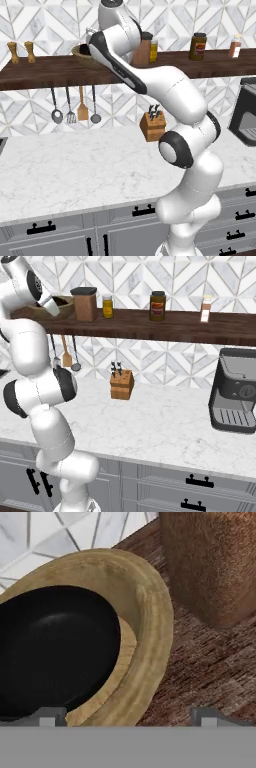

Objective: Pick up the bowls on the counter and stack them on top of one another in the open cabinet. Place the smaller bowl on top of the larger bowl.

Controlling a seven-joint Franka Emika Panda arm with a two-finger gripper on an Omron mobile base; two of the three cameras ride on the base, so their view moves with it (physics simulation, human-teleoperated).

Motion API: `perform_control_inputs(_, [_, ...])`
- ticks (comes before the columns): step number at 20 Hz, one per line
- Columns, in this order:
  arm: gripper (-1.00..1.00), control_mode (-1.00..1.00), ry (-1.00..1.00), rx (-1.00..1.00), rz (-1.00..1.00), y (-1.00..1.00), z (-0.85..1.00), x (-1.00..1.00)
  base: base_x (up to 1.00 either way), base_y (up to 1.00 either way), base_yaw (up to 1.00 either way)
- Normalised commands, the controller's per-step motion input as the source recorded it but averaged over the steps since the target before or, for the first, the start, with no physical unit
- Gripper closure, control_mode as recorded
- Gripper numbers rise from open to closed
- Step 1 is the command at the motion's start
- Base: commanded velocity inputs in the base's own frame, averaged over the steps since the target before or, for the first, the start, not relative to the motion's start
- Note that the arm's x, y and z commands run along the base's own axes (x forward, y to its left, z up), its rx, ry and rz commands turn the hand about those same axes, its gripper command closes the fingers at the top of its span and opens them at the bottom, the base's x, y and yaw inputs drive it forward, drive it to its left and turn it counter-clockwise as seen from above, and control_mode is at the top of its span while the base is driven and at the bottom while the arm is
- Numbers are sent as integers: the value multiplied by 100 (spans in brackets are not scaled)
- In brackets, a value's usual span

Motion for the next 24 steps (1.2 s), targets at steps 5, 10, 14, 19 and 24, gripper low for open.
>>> perform_control_inputs(5, [-100, -100, -41, 2, -4, -48, -98, -100, 0, 0, 0])
perform_control_inputs(10, [-100, -100, -45, 2, -2, -57, -100, -100, 0, 0, 0])
perform_control_inputs(14, [-100, -100, -40, 3, 0, -73, -100, -100, 0, 0, 0])
perform_control_inputs(19, [-100, -100, -33, 4, -3, -83, -100, -100, 0, 0, 0])
perform_control_inputs(24, [-100, -100, -21, 3, -7, -98, -100, -100, 0, 0, 0])
